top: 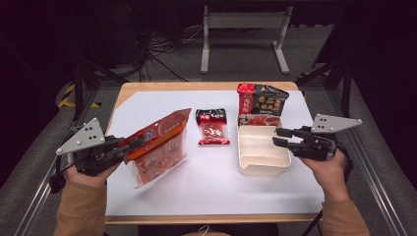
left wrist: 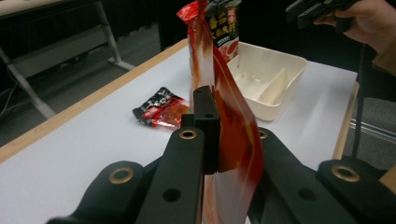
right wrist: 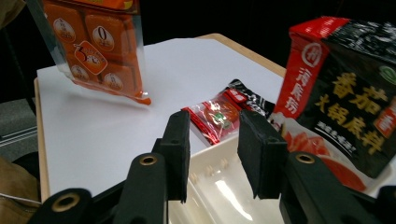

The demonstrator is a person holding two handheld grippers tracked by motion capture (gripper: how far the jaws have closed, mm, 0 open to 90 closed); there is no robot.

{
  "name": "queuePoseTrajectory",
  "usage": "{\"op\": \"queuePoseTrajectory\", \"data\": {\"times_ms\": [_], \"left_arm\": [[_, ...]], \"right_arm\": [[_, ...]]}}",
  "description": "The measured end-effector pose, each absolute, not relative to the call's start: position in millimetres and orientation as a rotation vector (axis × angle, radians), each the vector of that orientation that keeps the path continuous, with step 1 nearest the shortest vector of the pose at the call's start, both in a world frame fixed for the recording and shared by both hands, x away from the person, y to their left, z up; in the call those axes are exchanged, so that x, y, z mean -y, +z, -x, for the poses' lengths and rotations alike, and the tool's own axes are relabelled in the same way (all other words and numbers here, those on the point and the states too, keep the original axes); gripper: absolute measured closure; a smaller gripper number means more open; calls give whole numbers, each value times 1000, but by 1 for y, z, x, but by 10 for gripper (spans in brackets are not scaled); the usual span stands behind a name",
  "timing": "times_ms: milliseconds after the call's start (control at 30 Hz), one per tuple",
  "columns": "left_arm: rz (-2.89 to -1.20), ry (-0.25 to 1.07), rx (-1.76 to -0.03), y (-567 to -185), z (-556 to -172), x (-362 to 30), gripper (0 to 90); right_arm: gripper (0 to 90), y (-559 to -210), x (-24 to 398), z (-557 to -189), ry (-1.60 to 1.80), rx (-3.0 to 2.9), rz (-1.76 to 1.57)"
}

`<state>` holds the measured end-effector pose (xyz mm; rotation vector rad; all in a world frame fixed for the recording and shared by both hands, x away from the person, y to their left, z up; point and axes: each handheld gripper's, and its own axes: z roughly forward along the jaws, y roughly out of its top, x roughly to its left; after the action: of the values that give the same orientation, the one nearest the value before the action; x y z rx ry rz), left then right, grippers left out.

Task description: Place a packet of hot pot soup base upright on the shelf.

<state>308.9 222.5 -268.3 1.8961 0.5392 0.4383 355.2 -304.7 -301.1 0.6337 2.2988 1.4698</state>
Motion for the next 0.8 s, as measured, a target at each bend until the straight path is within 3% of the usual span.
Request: {"op": "queuePoseTrajectory", "data": {"times_ms": [333, 500, 800], "left_arm": [[-1906, 392, -428, -264, -309, -202, 900], [-1904, 390, -398, -262, -312, -190, 900], [-1913, 376, -357, -266, -317, -174, 900]], "right_arm": [[559, -288, 275, -353, 1533, -2317, -537], [474, -279, 254, -355, 1548, -2343, -464], [451, -272, 219, -361, 1562, -2384, -360]]}}
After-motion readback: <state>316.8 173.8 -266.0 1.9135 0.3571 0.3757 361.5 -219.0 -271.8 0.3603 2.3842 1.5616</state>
